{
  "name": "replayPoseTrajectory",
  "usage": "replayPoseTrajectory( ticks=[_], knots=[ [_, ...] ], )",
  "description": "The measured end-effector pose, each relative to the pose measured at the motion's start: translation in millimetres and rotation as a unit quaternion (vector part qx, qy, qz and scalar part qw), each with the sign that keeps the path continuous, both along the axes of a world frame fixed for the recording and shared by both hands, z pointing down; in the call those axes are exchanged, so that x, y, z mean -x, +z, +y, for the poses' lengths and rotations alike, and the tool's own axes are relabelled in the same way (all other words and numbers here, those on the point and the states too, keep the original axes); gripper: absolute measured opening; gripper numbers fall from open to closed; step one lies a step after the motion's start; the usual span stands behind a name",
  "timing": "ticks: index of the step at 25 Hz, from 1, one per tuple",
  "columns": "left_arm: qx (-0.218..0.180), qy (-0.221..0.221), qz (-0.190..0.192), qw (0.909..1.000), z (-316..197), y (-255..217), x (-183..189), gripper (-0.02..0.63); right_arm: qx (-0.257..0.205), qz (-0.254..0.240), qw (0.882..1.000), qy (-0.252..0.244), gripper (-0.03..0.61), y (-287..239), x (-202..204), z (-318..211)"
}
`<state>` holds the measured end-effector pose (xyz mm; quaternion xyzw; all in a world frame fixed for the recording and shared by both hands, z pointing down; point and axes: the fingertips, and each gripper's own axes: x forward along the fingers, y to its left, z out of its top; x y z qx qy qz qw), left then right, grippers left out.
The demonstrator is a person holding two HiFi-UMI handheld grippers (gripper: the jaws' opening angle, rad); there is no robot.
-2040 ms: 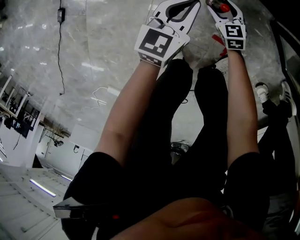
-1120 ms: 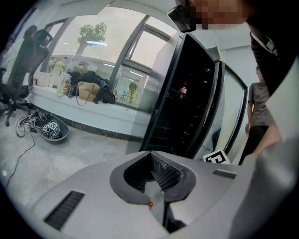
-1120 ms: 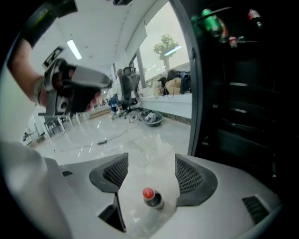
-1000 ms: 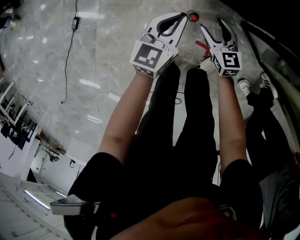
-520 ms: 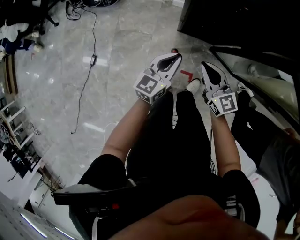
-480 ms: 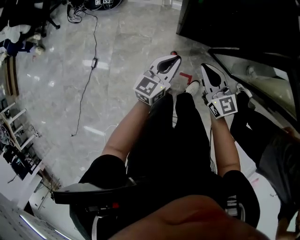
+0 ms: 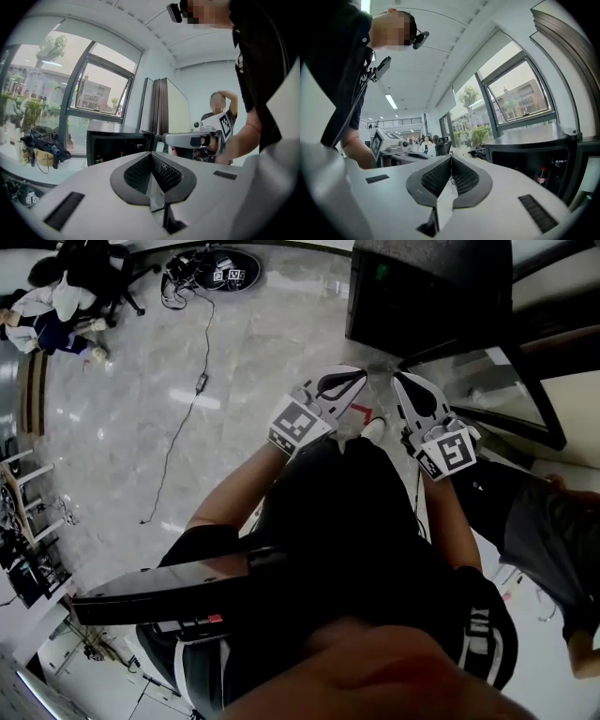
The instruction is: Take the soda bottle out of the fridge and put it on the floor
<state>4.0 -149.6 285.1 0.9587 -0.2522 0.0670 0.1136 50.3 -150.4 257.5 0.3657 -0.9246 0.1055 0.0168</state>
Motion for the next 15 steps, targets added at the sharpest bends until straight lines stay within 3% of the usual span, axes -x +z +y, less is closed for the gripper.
replayPoseTrajectory(
  ticks=[5, 15],
  knots=[
    [-0.014, -0.016, 0.018, 0.9996, 0.4, -47.1, 7.9, 0.005, -0.008, -0.026, 0.999, -0.019, 0.012, -35.5, 3.6, 14.7],
    [-0.032, -0.016, 0.043, 0.9984, 8.7, -81.1, 2.4, 0.005, -0.058, -0.003, 0.997, -0.049, 0.012, -74.8, 15.8, 17.3]
  ],
)
